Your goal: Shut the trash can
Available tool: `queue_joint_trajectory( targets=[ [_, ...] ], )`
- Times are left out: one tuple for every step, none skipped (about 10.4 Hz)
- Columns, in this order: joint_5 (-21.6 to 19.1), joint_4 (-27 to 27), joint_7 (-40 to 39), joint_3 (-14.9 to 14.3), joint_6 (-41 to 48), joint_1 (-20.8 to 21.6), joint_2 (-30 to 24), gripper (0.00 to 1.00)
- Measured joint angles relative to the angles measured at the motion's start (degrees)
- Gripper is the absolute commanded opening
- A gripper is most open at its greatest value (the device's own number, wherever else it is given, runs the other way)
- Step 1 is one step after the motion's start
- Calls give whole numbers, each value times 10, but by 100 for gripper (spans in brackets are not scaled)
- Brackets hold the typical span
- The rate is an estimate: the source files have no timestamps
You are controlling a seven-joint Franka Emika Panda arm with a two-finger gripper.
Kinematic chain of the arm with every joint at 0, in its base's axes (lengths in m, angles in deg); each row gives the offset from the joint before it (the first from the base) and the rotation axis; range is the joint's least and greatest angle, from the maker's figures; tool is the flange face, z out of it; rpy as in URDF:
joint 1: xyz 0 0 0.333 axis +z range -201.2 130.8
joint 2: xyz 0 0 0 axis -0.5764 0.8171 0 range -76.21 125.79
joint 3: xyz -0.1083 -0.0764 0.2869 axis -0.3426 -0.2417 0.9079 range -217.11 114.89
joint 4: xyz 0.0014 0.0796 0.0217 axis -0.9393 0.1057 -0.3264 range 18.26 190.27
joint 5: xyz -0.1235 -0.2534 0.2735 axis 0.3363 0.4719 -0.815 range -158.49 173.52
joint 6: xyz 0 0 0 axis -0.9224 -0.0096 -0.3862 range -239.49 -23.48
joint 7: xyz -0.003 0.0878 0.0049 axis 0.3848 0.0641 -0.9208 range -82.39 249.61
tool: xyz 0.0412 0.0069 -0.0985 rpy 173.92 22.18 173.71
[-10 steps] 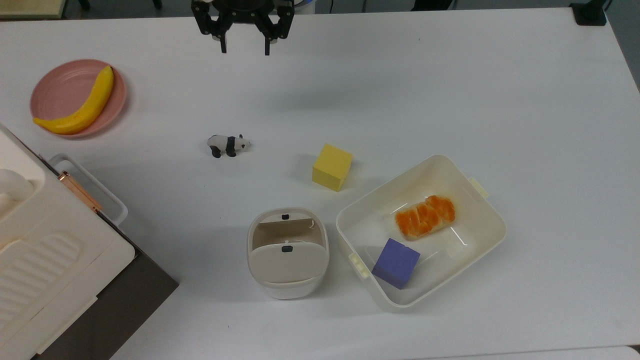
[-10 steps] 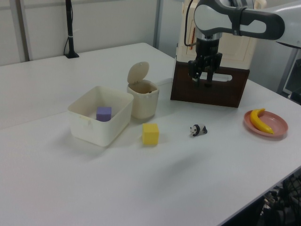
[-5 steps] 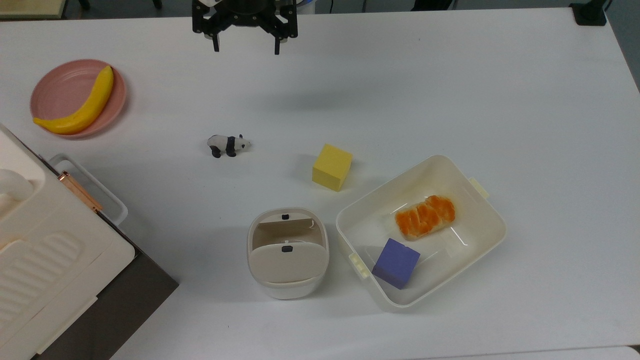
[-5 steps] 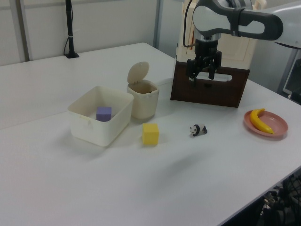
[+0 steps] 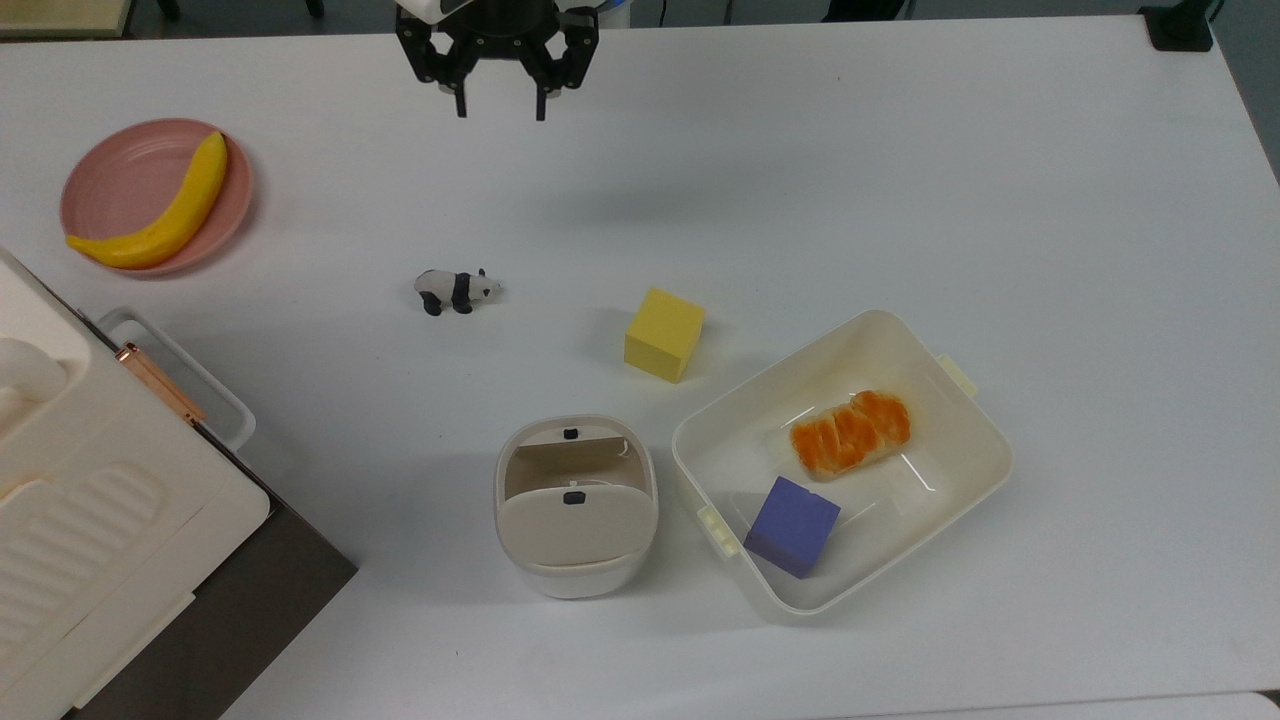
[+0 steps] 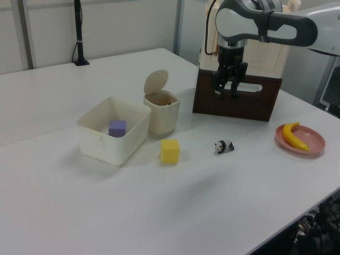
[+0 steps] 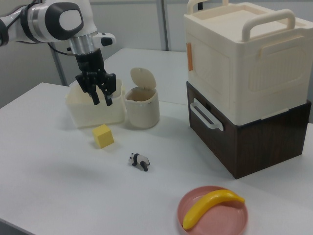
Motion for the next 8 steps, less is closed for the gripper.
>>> queue_joint_trajectory(
  targets=[
    [0, 0, 0, 1, 0, 0, 0, 0],
    [-1, 0, 0, 2, 0, 1, 0, 0],
    [-9, 0, 0, 3, 0, 6, 0, 0],
    [-15, 0, 0, 3, 0, 12, 0, 0],
    [-16, -1, 0, 3, 0, 17, 1, 0],
    [-16, -6, 0, 3, -7, 19, 4, 0],
    [-16, -18, 0, 3, -24, 19, 12, 0],
    [-16, -30, 0, 3, -55, 19, 22, 0]
  ],
)
